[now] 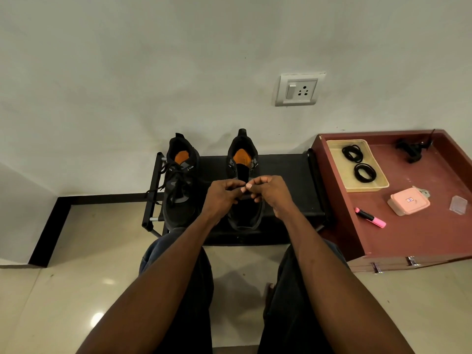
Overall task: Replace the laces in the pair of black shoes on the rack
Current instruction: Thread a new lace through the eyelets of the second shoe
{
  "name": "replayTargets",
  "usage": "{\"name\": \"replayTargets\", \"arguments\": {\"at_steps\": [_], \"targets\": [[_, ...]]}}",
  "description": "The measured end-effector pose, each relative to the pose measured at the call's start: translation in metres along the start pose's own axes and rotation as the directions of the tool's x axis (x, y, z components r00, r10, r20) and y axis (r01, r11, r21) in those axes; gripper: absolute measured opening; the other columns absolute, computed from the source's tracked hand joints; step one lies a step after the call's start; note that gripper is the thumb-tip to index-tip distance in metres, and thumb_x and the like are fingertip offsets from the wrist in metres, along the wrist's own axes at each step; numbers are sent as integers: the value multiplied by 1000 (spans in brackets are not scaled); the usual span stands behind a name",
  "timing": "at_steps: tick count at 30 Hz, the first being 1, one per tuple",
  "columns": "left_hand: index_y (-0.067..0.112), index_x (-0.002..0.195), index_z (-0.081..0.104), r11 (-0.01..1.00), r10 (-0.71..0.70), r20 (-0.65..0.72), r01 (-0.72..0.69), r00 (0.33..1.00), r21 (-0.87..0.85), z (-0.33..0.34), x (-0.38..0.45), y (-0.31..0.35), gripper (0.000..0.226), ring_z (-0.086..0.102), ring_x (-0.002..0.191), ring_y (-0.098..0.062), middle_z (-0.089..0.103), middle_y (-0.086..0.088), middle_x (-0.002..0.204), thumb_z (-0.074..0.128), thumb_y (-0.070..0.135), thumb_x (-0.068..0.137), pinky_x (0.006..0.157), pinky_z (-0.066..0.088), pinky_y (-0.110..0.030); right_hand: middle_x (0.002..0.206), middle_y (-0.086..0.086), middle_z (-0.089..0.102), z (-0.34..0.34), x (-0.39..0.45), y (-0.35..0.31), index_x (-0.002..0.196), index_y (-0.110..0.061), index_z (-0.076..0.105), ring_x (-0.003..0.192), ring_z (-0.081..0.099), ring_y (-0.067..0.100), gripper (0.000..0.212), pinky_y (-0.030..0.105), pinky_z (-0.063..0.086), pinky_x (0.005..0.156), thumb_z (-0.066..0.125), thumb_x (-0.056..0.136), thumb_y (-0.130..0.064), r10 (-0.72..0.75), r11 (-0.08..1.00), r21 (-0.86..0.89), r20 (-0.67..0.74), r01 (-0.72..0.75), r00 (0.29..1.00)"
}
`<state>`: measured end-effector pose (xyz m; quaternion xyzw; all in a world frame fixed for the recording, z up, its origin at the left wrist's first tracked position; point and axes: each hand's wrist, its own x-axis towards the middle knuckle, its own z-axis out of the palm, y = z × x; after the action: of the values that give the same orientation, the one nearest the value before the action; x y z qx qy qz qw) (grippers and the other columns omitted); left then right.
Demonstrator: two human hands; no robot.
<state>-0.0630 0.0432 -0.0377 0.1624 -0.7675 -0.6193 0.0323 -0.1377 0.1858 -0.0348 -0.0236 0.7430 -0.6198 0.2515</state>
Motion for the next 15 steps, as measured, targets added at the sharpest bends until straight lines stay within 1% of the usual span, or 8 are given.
{"name": "replayTargets", "arguments": {"at_steps": [2, 4, 6, 8, 9, 11, 13, 15], "targets": [[17, 102, 76, 1000, 30, -16, -30, 999, 0, 2, 3, 0, 13, 69, 79, -5, 75, 3, 92, 66, 14, 95, 66, 52, -16, 73, 11, 69, -1, 5, 1, 88, -2, 74, 60, 60, 13, 5, 23, 51, 55, 72, 89, -6, 17, 1000, 8, -11, -17, 1000], [13, 104, 75, 998, 45, -22, -44, 999, 33, 5, 6, -2, 14, 69, 81, -3, 74, 2, 95, 65, 13, 95, 67, 52, -15, 74, 11, 69, 0, 8, 3, 92, 0, 74, 60, 61, 12, 7, 23, 52, 56, 71, 90, -6, 40, 999, 4, -4, -40, 999], [11, 103, 74, 983, 89, -68, -77, 994, 164, 8, 13, -6, 13, 64, 90, -4, 69, 2, 102, 65, 15, 95, 77, 50, -16, 73, 10, 68, 0, 12, 5, 93, 2, 73, 58, 60, 11, 9, 22, 51, 55, 68, 92, -6, 57, 998, 14, -34, -57, 998], [10, 101, 72, 931, 172, -154, -110, 973, 347, 12, 21, -12, 10, 54, 101, -7, 57, 1, 112, 66, 14, 94, 87, 47, -17, 70, 8, 66, -1, 17, 8, 87, -1, 71, 56, 58, 13, 11, 23, 49, 52, 65, 94, -6, 73, 996, 66, -143, -64, 987], [9, 101, 72, 899, 211, -183, -117, 960, 422, 13, 27, -15, 11, 50, 109, -11, 52, -1, 118, 66, 13, 94, 94, 46, -21, 68, 8, 64, -3, 20, 9, 82, -4, 70, 56, 57, 13, 15, 24, 48, 52, 63, 95, -7, 93, 993, 96, -209, -74, 973], [7, 104, 73, 825, 261, -185, -120, 947, 553, 15, 37, -21, 14, 42, 125, -20, 45, -7, 134, 65, 13, 93, 106, 41, -33, 67, 7, 61, -7, 30, 14, 76, -6, 66, 57, 55, 15, 19, 24, 47, 52, 61, 94, -5, 157, 984, 133, -292, -122, 944], [9, 105, 75, 747, 293, -136, -138, 946, 650, 17, 45, -25, 17, 32, 136, -30, 39, -11, 147, 64, 15, 93, 112, 34, -42, 69, 7, 60, -9, 38, 23, 75, -7, 66, 62, 55, 17, 18, 27, 46, 55, 61, 92, -3, 214, 976, 115, -305, -187, 928], [12, 102, 77, 691, 302, -88, -154, 949, 707, 22, 48, -26, 17, 26, 140, -34, 34, -12, 153, 65, 16, 92, 115, 31, -49, 78, 7, 61, -6, 44, 31, 76, -13, 65, 74, 57, 20, 15, 33, 49, 65, 63, 90, -7, 238, 971, 42, -276, -235, 931]]}}
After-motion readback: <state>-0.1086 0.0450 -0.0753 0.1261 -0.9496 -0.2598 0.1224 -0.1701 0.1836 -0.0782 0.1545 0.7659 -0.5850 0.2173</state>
